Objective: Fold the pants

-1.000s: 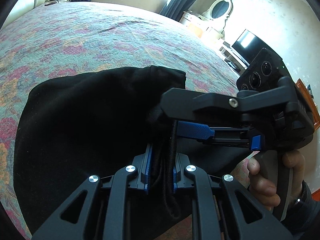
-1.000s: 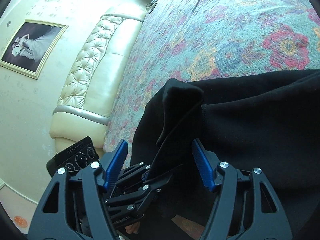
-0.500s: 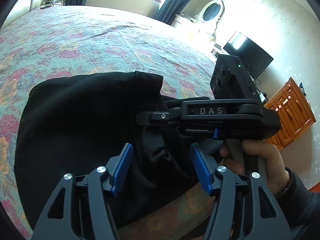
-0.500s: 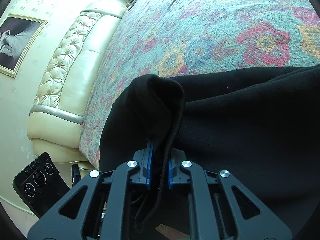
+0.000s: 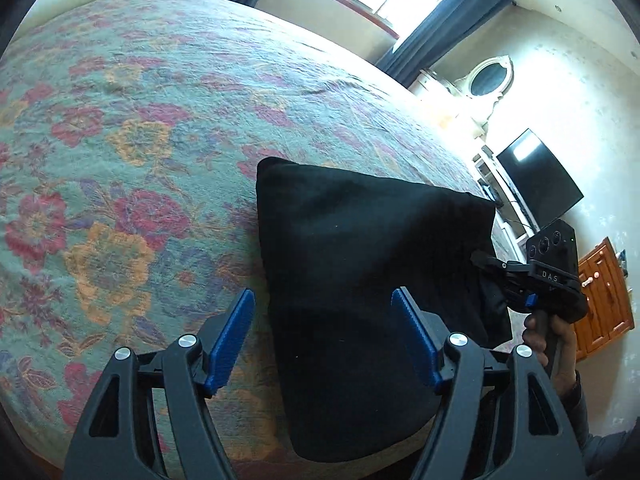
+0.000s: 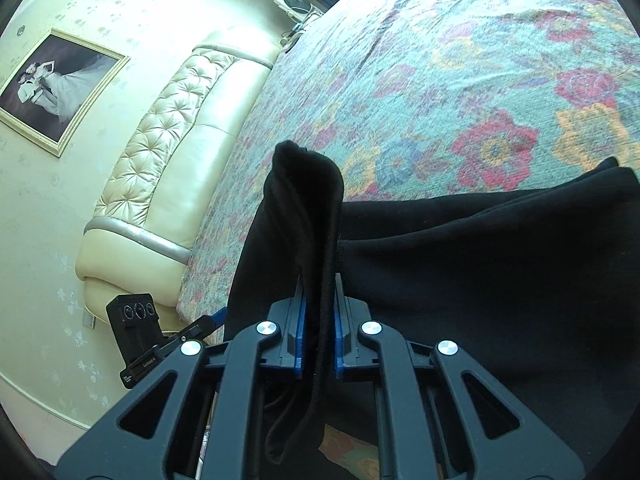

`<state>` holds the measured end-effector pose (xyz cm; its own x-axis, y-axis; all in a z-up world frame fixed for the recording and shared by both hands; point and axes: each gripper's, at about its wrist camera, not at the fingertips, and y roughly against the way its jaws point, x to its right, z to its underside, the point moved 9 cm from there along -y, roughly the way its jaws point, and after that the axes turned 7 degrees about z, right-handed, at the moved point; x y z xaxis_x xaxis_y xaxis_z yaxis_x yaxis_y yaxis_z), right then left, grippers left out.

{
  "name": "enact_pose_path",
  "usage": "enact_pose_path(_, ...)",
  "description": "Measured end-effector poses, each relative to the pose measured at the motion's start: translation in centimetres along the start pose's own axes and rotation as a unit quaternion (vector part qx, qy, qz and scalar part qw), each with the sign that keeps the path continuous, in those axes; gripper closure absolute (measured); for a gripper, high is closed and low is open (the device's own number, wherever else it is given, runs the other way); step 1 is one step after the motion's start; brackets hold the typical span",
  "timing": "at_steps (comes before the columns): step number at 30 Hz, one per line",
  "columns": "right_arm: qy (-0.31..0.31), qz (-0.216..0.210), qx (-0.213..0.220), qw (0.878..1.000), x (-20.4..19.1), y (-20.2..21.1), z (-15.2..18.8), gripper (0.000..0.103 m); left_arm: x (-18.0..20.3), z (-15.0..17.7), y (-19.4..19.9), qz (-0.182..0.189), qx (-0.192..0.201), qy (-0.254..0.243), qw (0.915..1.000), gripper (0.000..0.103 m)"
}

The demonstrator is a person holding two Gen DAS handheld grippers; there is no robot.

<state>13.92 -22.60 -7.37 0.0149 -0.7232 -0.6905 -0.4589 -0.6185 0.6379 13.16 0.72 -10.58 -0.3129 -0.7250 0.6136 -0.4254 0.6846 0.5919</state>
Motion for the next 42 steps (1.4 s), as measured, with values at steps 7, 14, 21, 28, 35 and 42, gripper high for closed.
enact_pose_path(7,-0.022,0.031,0.021,0.999,4.4,3.8,-1.1,0.093,3.7,0.9,-3.8,0.021,-0.029,-0.044,0.9984,0.033)
enact_pose_path(14,-0.054,0.042,0.014,0.998,8.7,4.1,-0.8,0.093,5.1,1.5,-6.1,-0.015,-0.045,-0.077,0.996,0.033)
enact_pose_path(21,-0.068,0.04,0.013,0.997,10.4,4.2,-0.8,0.096,5.0,2.1,-7.4,-0.066,-0.053,-0.105,0.9909,0.029)
enact_pose_path(28,-0.084,0.022,-0.001,0.996,11.6,4.1,-0.7,0.097,4.8,2.2,-8.1,-0.083,-0.058,-0.098,0.9901,0.023)
enact_pose_path(35,-0.074,0.024,-0.026,0.997,10.1,5.7,0.8,0.052,4.7,2.3,-8.2,-0.093,-0.059,-0.093,0.9896,0.023)
enact_pose_path(42,-0.012,0.083,-0.036,0.996,8.1,5.7,3.3,0.044,4.7,2.2,-7.7,-0.094,-0.053,-0.086,0.9904,0.023)
